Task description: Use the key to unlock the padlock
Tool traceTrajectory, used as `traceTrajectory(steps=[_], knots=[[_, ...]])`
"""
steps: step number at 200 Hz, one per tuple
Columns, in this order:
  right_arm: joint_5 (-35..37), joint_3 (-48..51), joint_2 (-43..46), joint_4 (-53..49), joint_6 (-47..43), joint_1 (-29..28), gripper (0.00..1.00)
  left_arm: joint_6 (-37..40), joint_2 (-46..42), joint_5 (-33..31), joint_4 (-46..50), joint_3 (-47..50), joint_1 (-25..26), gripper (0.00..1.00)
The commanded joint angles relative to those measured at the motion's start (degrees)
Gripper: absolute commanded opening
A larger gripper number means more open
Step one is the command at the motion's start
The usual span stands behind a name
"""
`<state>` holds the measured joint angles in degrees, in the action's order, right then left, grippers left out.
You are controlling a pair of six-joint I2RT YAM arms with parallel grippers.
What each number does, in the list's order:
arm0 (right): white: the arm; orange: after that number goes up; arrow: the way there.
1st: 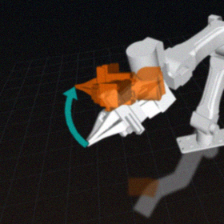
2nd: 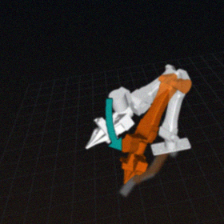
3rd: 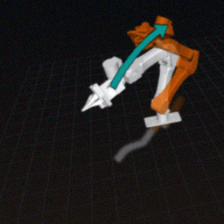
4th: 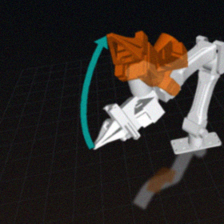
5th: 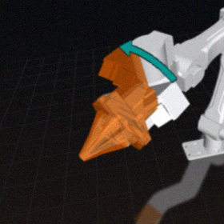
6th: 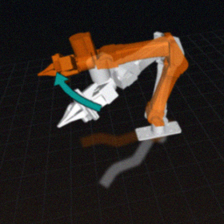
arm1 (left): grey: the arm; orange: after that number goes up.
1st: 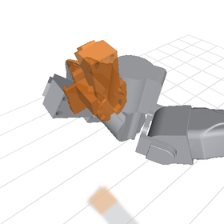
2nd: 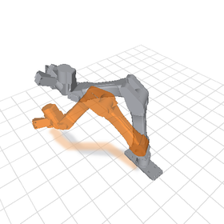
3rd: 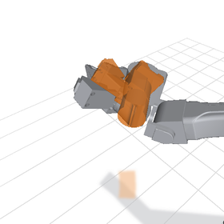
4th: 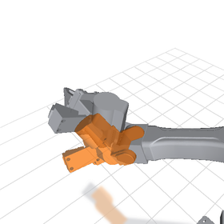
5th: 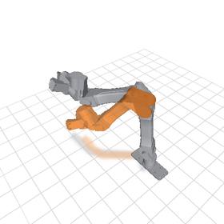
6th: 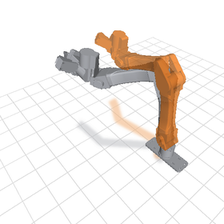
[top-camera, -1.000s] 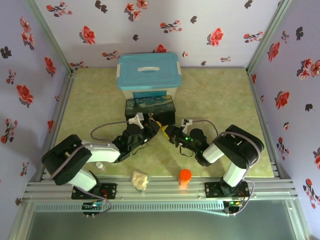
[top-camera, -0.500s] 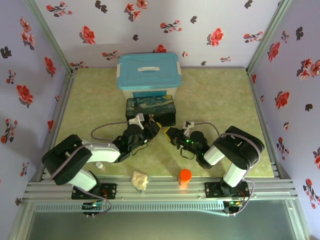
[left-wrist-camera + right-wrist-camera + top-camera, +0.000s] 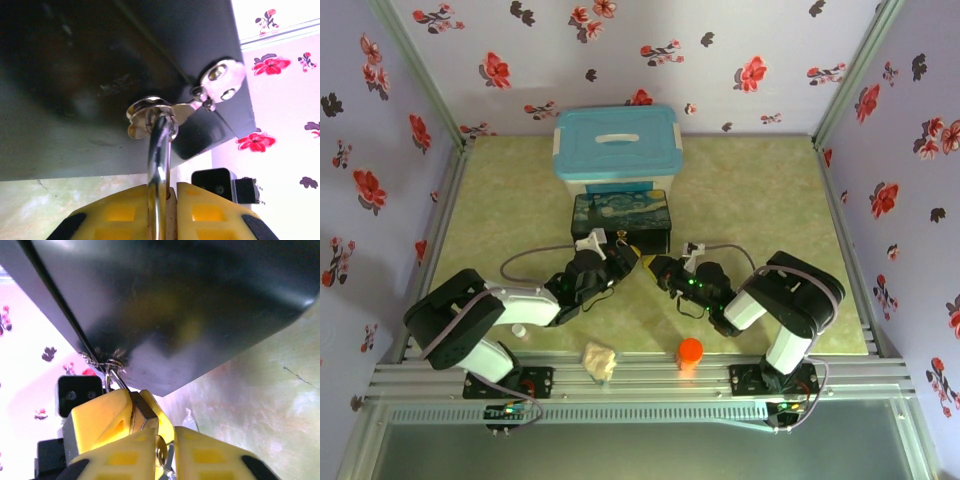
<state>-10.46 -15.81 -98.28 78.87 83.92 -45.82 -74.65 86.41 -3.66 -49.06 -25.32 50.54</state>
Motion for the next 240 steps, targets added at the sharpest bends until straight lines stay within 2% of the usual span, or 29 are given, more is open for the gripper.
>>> traceTrajectory(steps=[1,18,34,49,68,77,92,133,150,176,210,223,240], knots=[[-0.1,-0.2,0.1,-2.7,-2.9,-0.4,0.24,0.5,-0.3,0.7,-5.3,0.1,0.6,0.0],[0.3,0.7,3.7,-11.1,-6.8,-0.4,0.29,0.3,-0.6,0.4,-4.0,0.3,0.6,0.0],[0.6,-0.4,9.6,-24.0,-13.6,-0.3,0.3,0.7,-1.0,0.0,-2.1,0.0,0.6,0.0],[2.0,-3.3,17.2,-42.4,-22.7,-0.3,0.31,1.1,-1.5,-0.6,0.0,-0.4,0.6,0.0],[7.6,-7.7,26.8,-65.3,-35.5,-0.6,0.34,2.0,-2.0,-0.3,1.6,-1.1,0.6,0.0],[10.4,-9.1,30.5,-72.4,-41.3,-0.6,0.38,2.1,-2.0,-0.3,2.3,-1.3,0.6,0.0],[13.3,-10.1,34.6,-78.3,-50.6,-0.6,0.43,2.0,-1.7,-0.2,2.1,-1.3,0.5,0.0],[11.1,-10.6,37.4,-78.7,-76.8,-3.6,0.53,1.4,-1.3,-0.4,1.2,-1.8,0.7,0.0],[14.0,-9.4,37.6,-75.9,-86.0,-6.6,0.53,1.5,-1.4,-0.5,1.7,-2.2,0.9,0.0],[17.7,-9.1,35.5,-69.0,-90.4,-7.4,0.53,1.7,-1.0,-0.5,1.8,-2.5,1.1,0.0],[16.5,-13.8,28.3,-69.6,-94.9,-8.3,0.46,1.5,-1.1,-0.5,1.9,-3.2,1.4,0.0],[12.6,-14.2,26.7,-69.2,-98.2,-8.8,0.46,1.3,-1.6,-0.7,2.1,-3.0,1.5,0.0],[14.2,-14.4,25.4,-66.4,-99.2,-9.6,0.45,0.5,-1.8,-1.2,0.5,-2.3,1.5,0.0]])
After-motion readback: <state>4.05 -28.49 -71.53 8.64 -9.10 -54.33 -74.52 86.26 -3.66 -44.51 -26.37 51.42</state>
